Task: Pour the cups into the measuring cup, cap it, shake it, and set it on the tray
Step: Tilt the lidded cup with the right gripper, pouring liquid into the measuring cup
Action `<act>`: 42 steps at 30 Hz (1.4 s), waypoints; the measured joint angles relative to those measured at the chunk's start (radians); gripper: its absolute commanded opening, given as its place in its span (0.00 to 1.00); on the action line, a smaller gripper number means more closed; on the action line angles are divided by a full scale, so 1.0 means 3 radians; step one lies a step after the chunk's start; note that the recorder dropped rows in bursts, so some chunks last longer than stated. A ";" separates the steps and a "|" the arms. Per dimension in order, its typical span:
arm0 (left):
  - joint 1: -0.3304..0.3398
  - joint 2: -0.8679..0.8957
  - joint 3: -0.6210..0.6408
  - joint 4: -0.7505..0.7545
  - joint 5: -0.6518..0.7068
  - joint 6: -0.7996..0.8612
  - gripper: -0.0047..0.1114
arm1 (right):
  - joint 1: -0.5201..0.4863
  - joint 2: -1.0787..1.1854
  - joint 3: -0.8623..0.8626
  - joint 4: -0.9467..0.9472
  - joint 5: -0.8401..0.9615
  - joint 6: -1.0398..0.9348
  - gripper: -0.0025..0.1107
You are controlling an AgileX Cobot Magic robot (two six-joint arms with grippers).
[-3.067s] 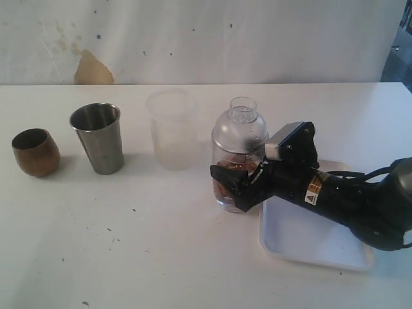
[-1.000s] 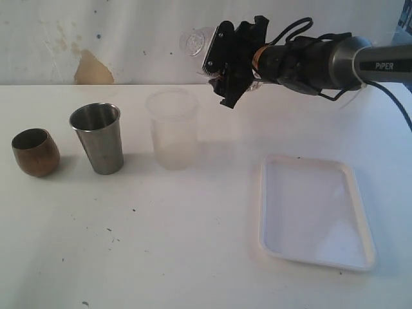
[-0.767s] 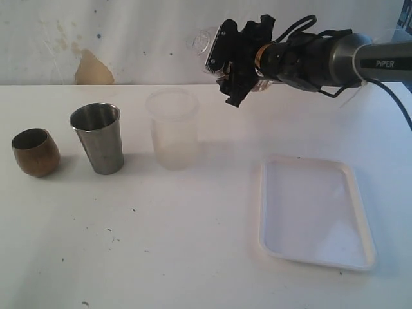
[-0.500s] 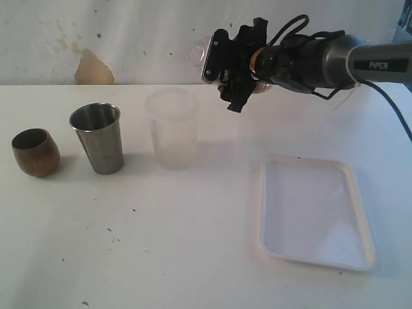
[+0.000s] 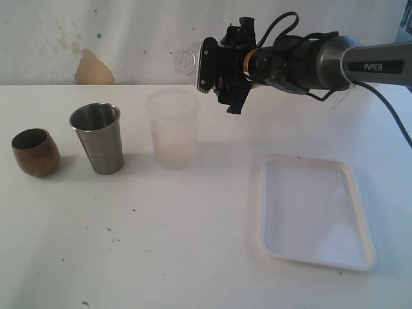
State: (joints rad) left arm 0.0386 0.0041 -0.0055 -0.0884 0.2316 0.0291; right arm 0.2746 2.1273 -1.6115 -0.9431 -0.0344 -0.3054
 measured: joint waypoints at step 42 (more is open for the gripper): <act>0.0000 0.0000 0.0000 0.0000 0.0000 0.0000 0.04 | 0.0000 0.0103 -0.0249 -0.0012 -0.0005 -0.1305 0.02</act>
State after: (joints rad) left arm 0.0386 0.0041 -0.0055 -0.0884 0.2316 0.0291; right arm 0.2746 2.1583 -1.6862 -0.9466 -0.0360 -0.6968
